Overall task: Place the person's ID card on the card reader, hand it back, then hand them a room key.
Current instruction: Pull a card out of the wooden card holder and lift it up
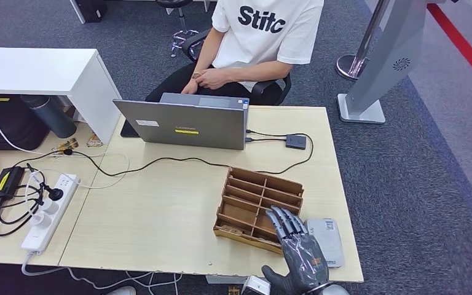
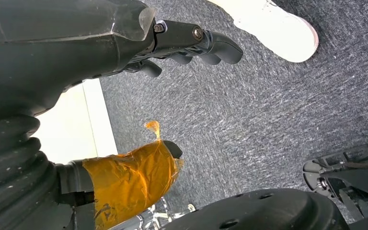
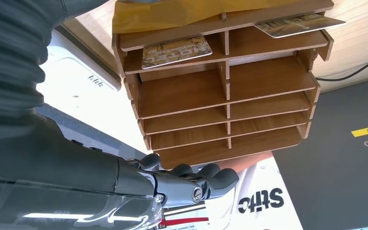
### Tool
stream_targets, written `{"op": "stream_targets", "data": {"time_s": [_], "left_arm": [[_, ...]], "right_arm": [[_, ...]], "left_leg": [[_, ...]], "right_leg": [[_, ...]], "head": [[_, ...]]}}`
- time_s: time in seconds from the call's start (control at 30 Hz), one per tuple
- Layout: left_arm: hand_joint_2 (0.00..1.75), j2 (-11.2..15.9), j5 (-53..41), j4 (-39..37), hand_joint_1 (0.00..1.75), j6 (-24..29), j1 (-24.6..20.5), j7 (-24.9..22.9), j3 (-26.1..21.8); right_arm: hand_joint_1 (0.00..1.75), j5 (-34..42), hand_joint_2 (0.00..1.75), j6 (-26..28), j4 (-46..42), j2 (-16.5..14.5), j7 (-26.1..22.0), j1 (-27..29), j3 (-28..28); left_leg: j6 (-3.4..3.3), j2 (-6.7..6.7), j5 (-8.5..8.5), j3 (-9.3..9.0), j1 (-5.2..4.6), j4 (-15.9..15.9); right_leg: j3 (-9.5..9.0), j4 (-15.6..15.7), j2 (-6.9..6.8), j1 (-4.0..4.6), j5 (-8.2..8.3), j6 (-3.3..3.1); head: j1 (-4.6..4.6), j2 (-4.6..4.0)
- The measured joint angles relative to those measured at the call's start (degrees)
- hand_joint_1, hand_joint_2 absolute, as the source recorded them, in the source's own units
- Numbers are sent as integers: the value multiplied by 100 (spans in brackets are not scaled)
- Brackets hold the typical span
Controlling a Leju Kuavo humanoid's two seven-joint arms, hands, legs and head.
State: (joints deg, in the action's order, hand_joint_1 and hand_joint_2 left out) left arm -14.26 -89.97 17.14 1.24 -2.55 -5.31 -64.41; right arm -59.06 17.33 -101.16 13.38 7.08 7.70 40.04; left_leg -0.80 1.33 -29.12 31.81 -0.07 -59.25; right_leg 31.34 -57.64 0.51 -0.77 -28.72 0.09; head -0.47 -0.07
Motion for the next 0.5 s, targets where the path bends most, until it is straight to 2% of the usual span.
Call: {"op": "stream_targets", "data": {"time_s": [0.2,0.5], "left_arm": [[175,-12,-1,0,0,8,0,0,0],[175,-21,-1,-1,0,55,-24,2,0]], "right_arm": [[0,-54,175,-1,28,-3,36,-1,0],[0,-580,175,117,225,-15,302,-78,2]], "left_leg": [[0,0,0,0,0,0],[0,0,0,0,0,0]], "right_leg": [[0,0,0,0,0,0],[0,0,0,0,0,0]], "head": [[-1,0],[0,0]]}}
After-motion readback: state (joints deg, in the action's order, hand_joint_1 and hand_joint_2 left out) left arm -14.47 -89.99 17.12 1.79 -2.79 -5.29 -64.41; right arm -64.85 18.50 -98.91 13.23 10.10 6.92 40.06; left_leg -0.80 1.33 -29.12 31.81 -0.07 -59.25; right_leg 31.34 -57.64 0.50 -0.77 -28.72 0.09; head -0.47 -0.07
